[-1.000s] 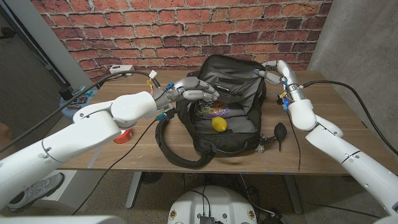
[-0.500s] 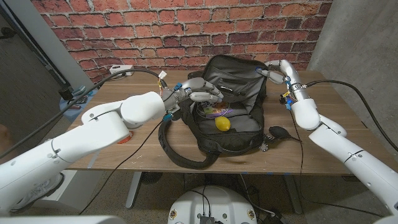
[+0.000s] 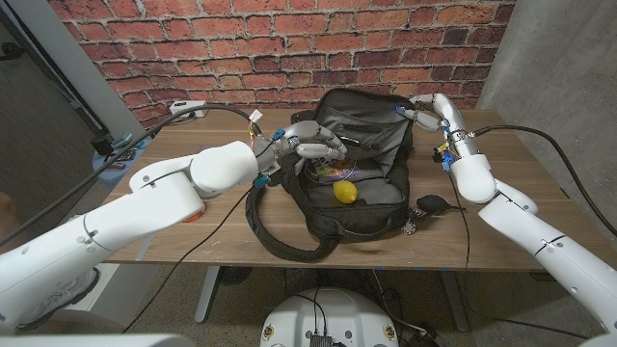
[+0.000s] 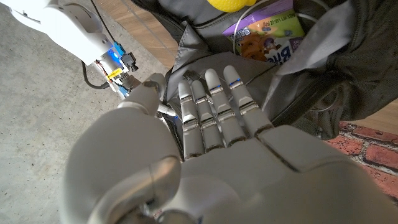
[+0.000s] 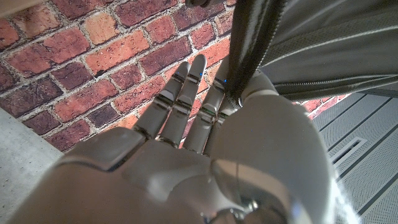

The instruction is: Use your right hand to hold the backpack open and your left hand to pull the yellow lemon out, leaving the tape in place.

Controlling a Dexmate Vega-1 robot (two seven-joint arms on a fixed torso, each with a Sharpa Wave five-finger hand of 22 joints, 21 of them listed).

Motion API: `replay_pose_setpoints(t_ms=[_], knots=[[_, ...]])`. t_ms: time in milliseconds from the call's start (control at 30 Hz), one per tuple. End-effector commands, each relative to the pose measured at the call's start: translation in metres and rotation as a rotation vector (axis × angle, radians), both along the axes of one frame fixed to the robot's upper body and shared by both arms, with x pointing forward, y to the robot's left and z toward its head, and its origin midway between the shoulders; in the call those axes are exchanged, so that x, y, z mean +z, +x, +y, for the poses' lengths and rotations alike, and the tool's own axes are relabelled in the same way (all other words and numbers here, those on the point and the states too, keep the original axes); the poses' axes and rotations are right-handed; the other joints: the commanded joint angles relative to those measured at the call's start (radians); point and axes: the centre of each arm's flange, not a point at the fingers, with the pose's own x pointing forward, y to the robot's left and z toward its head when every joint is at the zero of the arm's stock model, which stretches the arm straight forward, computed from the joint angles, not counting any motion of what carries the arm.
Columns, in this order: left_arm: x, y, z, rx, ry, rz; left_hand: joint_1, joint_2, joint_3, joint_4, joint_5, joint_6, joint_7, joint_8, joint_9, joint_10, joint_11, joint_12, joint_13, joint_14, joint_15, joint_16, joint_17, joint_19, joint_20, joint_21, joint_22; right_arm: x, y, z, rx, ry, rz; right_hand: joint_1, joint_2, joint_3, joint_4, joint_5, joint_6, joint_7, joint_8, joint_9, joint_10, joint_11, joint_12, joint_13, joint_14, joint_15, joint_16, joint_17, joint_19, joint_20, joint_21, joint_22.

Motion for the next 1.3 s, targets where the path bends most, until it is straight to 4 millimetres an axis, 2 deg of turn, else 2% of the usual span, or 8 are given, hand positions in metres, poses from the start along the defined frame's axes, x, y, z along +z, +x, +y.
replay_pose_setpoints(t_ms=[33,1000,1300], knots=[[0.0,0.011,-0.007,0.0,0.04,-0.022,0.016,0.004,-0.003,0.0,0.012,0.007,0.0,-0.005,0.003,0.005,0.001,-0.001,0.003,0.008,0.003,0.01,0.002,0.007,0.003,0.006,0.002,0.001,-0.004,0.011,-0.004,-0.012,0.01,0.001,0.008,-0.006,0.002,0.005,0.005,-0.002,0.009,0.002,0.001,0.001,-0.002,0.002,0.007,-0.126,-0.002,0.003,-0.003,-0.086,-0.001,0.002],[-0.011,0.031,-0.045,-0.037,0.181,-0.003,0.029,-0.005,-0.017,0.004,0.024,0.005,0.004,-0.014,0.006,-0.003,0.009,-0.012,0.01,0.003,0.008,0.008,0.0,0.01,0.005,0.019,0.001,0.01,0.001,0.022,0.013,-0.02,0.011,0.003,0.01,-0.013,0.002,0.005,0.006,0.0,0.009,0.002,0.002,0.002,-0.003,0.003,0.011,-0.126,-0.006,0.008,-0.001,-0.085,-0.001,0.003],[-0.004,0.032,-0.04,0.001,0.246,-0.054,0.027,-0.008,-0.024,0.008,0.028,-0.02,0.002,-0.028,0.005,-0.03,0.01,-0.026,0.012,-0.025,0.011,-0.005,-0.003,-0.002,0.008,0.019,0.0,0.012,0.002,0.021,0.011,-0.019,0.011,0.004,0.011,-0.014,0.002,0.005,0.006,-0.001,0.008,0.002,0.001,0.003,-0.004,0.003,0.011,-0.127,-0.008,0.009,-0.001,-0.085,-0.001,0.003]])
